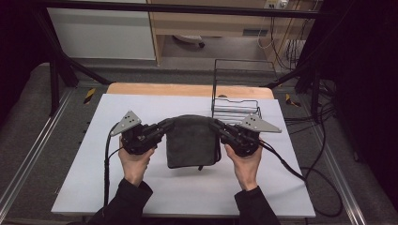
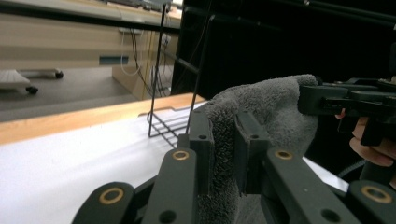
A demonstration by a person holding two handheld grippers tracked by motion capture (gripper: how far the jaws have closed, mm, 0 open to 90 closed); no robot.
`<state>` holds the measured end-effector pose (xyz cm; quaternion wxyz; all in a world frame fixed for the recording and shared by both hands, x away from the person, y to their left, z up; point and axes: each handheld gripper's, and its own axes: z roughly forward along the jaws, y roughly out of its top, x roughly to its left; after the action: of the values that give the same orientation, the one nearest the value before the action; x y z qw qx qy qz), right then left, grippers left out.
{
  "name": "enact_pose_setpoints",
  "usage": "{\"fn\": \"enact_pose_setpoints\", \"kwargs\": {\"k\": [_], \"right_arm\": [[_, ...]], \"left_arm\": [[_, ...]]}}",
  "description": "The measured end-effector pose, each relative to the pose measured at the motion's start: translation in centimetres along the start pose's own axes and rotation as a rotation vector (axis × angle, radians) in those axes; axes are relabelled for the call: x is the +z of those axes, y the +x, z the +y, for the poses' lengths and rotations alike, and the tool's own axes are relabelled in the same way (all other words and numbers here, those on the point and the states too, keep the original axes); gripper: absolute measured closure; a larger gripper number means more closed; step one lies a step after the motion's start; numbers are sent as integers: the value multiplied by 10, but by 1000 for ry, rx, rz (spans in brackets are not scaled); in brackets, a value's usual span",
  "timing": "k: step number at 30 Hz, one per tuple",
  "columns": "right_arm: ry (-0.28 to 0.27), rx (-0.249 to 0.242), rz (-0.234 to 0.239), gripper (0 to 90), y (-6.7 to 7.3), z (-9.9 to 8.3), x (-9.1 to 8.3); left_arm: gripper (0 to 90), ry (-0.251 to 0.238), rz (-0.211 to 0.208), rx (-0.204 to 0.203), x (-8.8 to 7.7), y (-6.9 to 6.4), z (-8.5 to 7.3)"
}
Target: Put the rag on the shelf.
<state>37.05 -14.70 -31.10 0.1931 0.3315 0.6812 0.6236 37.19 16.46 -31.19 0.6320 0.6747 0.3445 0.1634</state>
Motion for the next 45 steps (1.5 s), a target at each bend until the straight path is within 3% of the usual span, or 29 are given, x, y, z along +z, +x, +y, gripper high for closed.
{"fn": "enact_pose_setpoints", "kwargs": {"k": [9,25,45], "right_arm": [[-78,-22,-22,804,6,17,-9],[-200,-52,-78,805,11,42,-28],[-289,-106,-148,805,8,74,-50]], "left_arm": [[789,-87,-9,18,-1,-10,17],[789,-182,-43,35,7,-28,42],[789,-256,-75,39,31,-45,77]]}}
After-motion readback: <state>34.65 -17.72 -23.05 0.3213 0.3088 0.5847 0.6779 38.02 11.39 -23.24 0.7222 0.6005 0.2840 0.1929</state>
